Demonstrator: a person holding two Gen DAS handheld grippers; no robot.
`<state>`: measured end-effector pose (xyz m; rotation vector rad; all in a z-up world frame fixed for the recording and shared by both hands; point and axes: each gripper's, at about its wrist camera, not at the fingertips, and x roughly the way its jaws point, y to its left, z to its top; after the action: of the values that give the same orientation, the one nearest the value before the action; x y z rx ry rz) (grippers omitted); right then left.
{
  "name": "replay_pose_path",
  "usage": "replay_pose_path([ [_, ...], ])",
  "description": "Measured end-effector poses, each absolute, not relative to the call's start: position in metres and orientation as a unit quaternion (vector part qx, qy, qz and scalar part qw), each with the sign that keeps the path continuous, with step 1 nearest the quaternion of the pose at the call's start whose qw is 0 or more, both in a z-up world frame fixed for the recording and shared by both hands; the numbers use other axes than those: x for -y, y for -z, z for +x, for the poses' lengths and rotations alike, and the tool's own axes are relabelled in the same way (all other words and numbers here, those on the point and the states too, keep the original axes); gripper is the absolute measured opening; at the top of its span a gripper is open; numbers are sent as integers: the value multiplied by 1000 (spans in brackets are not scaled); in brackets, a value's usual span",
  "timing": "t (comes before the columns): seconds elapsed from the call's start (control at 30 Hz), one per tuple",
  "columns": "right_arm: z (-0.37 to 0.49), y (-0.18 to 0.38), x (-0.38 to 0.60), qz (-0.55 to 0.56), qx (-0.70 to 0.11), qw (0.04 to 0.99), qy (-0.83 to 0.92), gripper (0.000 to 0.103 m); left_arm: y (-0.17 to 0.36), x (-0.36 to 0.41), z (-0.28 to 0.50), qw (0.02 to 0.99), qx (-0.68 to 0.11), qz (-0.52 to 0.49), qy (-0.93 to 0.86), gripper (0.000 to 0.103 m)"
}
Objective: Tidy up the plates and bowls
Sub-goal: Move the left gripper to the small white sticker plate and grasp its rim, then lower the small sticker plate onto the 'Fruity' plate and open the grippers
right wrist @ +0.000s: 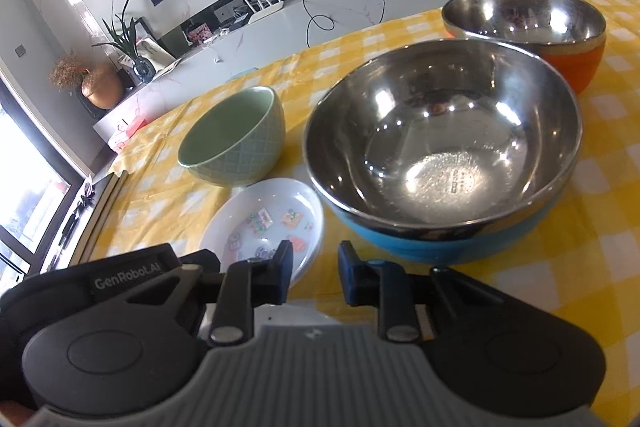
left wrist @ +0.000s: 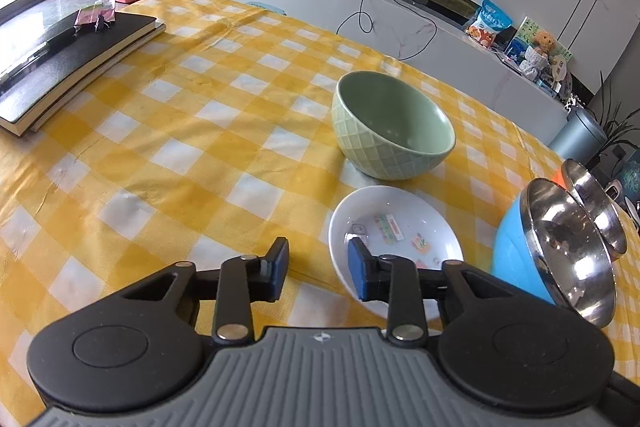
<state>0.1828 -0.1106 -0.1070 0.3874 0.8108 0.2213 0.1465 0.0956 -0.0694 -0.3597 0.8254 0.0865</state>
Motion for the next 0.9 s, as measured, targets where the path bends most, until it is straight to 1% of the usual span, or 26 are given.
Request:
replay_pose_path([
  [0.07,185,108,111,183,-393,895,-110,16,70,-94,148,900,-400,-173,-36,25],
  [0.1,185,109,111,184,-393,894,-112,14,71,-93,148,900,-400,-168,-35,24],
  [0.17,186,110,112,189,-394,891,-120,9,71,-90,148,902,-400,-159,-32,12],
  [0.23,186,110,111,188,-392,892,-122,8,71,-89,147,901,-402,-162,-23,8],
  [0.37,184,107,112,190,-389,893,-123,7,68,-88,144,904,-396,-159,-22,8],
  [0.6,173,94,116,199,-376,895,-134,7,47,-88,130,915,-369,-160,-19,7],
  [0.9,146,77,125,198,-374,895,-142,7,24,-87,101,910,-380,-166,-8,7],
])
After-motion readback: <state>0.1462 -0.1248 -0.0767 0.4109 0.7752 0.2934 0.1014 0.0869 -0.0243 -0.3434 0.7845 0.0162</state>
